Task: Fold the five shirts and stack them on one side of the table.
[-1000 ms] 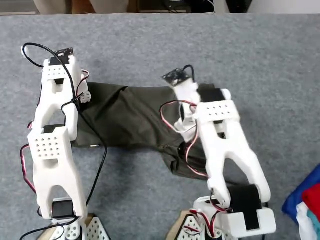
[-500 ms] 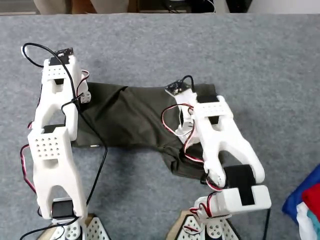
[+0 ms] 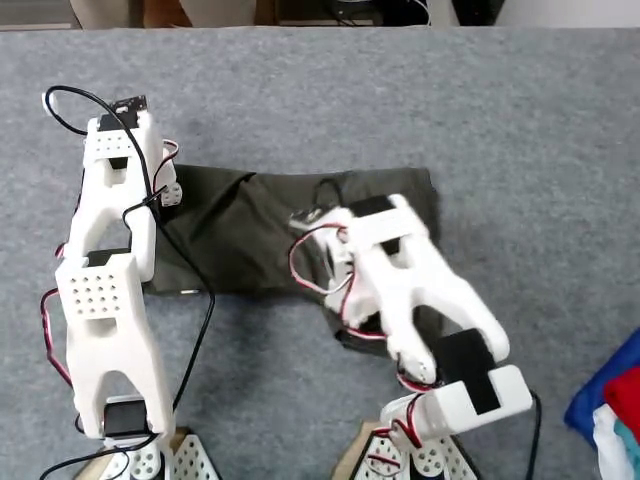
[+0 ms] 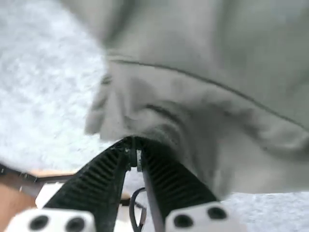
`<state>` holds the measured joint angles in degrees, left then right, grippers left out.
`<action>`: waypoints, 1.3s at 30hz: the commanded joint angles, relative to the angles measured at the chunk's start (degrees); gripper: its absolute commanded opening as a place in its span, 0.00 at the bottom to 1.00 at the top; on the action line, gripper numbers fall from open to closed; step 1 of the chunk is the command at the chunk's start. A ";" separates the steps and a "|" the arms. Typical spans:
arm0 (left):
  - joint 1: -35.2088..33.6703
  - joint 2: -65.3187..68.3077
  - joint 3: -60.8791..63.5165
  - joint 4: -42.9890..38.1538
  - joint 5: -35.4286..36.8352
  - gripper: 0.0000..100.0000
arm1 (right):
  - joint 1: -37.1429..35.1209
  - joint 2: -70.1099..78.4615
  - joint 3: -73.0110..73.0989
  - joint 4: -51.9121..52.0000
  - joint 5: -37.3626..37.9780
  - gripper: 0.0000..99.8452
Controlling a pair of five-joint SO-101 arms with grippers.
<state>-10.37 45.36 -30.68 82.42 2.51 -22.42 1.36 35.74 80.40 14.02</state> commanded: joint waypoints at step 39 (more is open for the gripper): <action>0.62 0.13 -2.20 -2.46 -0.53 0.02 | 4.00 -2.15 8.40 -6.33 6.15 0.01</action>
<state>-10.37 45.36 -30.68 82.42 2.51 -19.08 -0.92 43.12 74.51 19.91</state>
